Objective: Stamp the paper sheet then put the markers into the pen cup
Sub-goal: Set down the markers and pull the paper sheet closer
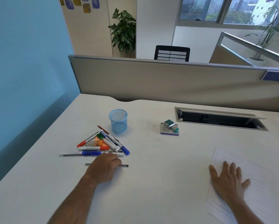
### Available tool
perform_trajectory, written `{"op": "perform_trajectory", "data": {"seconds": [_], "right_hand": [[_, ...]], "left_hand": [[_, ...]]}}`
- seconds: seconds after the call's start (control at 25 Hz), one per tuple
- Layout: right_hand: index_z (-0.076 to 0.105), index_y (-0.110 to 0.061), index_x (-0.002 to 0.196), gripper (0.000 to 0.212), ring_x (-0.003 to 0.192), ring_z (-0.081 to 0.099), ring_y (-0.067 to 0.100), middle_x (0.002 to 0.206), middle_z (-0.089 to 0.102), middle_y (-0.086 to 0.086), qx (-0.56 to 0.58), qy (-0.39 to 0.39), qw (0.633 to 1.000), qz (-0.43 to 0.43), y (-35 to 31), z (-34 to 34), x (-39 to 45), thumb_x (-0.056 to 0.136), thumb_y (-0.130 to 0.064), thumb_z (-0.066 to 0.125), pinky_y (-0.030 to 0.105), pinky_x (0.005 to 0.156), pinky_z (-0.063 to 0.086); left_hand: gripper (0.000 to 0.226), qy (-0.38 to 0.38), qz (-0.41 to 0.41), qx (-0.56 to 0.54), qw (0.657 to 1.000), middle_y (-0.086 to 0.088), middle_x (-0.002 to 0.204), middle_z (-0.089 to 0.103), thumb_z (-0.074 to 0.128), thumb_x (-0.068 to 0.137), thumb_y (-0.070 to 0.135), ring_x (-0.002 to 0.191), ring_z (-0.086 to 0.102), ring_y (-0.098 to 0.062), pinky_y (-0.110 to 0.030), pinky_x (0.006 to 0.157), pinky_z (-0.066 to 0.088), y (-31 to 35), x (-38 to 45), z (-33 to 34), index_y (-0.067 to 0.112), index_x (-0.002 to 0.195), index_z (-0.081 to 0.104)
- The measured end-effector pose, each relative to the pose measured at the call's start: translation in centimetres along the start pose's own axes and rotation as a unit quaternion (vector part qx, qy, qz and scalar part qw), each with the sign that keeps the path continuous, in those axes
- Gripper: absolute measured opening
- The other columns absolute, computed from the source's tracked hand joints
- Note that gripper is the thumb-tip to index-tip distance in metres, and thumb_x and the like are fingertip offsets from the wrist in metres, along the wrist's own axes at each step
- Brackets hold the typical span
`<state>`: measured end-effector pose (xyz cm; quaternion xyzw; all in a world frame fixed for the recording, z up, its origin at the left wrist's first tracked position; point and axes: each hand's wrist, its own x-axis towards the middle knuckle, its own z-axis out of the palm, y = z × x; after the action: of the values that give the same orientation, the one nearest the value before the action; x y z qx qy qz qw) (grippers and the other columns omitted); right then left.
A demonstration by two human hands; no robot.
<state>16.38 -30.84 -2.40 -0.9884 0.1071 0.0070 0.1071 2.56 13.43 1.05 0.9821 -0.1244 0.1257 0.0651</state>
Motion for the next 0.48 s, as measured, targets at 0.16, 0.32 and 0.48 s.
{"op": "perform_trajectory", "data": {"seconds": [0.16, 0.32, 0.48], "right_hand": [[0.025, -0.016, 0.149, 0.080, 0.148, 0.008, 0.027, 0.161, 0.017, 0.009, 0.008, -0.005, 1.000, -0.024, -1.6, 0.4, -0.8, 0.088, -0.069, 0.025, 0.061, 0.115, 0.005], [0.029, -0.016, 0.146, 0.075, 0.148, 0.009, 0.026, 0.160, 0.018, 0.008, 0.015, -0.012, 0.998, -0.052, -3.5, 0.5, -1.8, 0.091, -0.066, 0.030, 0.059, 0.116, 0.006], [0.036, -0.022, 0.145, 0.056, 0.147, 0.012, 0.029, 0.159, 0.022, 0.009, 0.035, -0.015, 0.995, -0.091, -5.6, 1.1, -3.0, 0.097, -0.051, 0.034, 0.052, 0.118, 0.009]], "left_hand": [[0.007, 0.040, -0.021, -0.010, 0.999, 0.001, 0.080, 0.067, 0.068, 0.076, 0.016, 0.074, 0.064, -0.023, -0.033, 0.061, 0.053, -0.1, 0.0, 0.0, 0.018, 0.082, 0.070], [0.014, 0.080, -0.013, -0.079, 0.994, -0.002, 0.087, 0.069, 0.065, 0.083, 0.023, 0.076, 0.064, -0.024, -0.034, 0.066, 0.053, 3.9, 4.1, 0.3, 0.014, 0.093, 0.071], [0.033, 0.002, 0.023, -0.123, 0.992, -0.002, 0.111, 0.067, 0.061, 0.087, 0.033, 0.100, 0.060, -0.024, -0.038, 0.082, 0.051, 9.6, 8.2, 1.8, 0.016, 0.115, 0.065]]}}
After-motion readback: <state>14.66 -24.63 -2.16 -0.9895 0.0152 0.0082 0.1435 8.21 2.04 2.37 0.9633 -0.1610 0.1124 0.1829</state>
